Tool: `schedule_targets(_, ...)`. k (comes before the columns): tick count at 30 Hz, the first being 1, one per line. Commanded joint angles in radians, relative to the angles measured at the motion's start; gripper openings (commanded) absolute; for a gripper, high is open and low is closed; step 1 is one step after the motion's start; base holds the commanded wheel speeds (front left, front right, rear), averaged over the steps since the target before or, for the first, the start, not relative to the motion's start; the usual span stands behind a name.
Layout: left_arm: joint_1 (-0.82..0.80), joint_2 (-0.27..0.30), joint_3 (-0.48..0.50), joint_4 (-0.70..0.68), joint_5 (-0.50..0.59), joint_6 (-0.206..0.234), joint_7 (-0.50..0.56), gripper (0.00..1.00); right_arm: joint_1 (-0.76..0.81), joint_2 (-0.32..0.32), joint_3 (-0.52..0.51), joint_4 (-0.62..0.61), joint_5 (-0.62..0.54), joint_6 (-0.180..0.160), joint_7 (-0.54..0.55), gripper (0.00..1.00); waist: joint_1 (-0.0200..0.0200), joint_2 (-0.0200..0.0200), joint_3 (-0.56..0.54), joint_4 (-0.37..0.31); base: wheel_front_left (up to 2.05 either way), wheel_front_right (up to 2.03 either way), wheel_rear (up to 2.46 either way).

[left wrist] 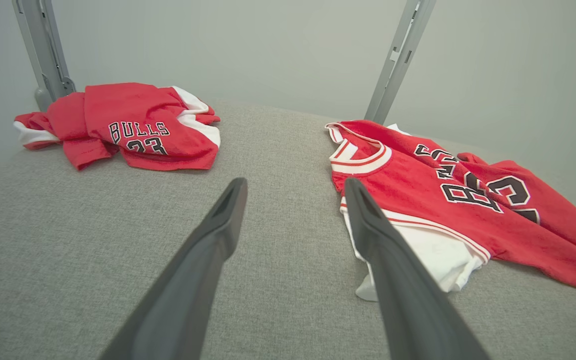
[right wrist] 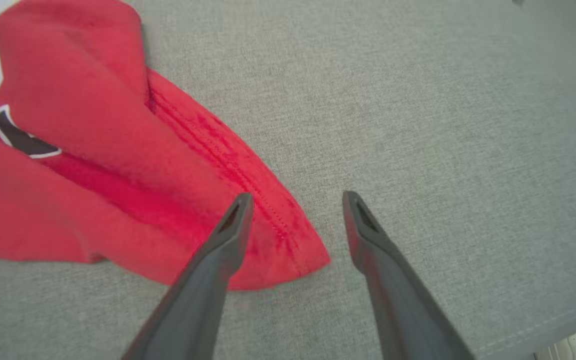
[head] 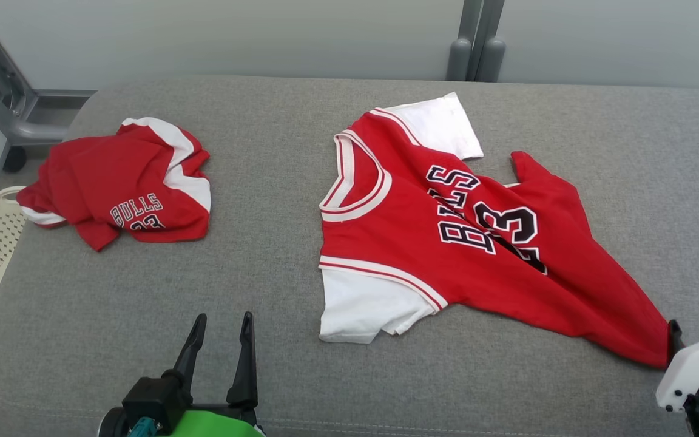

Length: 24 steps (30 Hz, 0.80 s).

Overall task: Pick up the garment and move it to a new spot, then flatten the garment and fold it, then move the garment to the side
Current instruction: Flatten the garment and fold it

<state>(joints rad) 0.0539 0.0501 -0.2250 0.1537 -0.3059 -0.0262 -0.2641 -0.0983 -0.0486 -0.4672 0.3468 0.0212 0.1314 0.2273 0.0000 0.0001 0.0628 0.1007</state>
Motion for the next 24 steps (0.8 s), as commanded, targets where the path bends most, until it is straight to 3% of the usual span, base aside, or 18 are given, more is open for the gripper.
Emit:
schedule_targets(1, 0.003, 0.001, 0.004, 0.002, 0.007, -0.001, -0.001, 1.0, -0.018, -0.003, 0.004, -0.021, -0.009, -0.001, -0.005, 1.0, 0.0, -0.0001, -0.006, -0.004, 0.0, 0.0, 0.0)
schedule_targets(11, 0.012, 0.001, -0.009, 0.007, -0.007, -0.001, -0.001, 1.0, -0.082, -0.003, 0.036, -0.097, -0.082, -0.001, 0.072, 1.0, 0.0, -0.0001, -0.024, -0.005, 0.0, 0.0, 0.0)
schedule_targets(24, -0.025, 0.001, -0.023, 0.012, -0.004, -0.009, 0.0, 1.0, -0.306, -0.004, 0.136, 0.113, -0.17, -0.001, 0.148, 1.0, 0.0, -0.0001, 0.03, 0.035, 0.0, 0.0, 0.0)
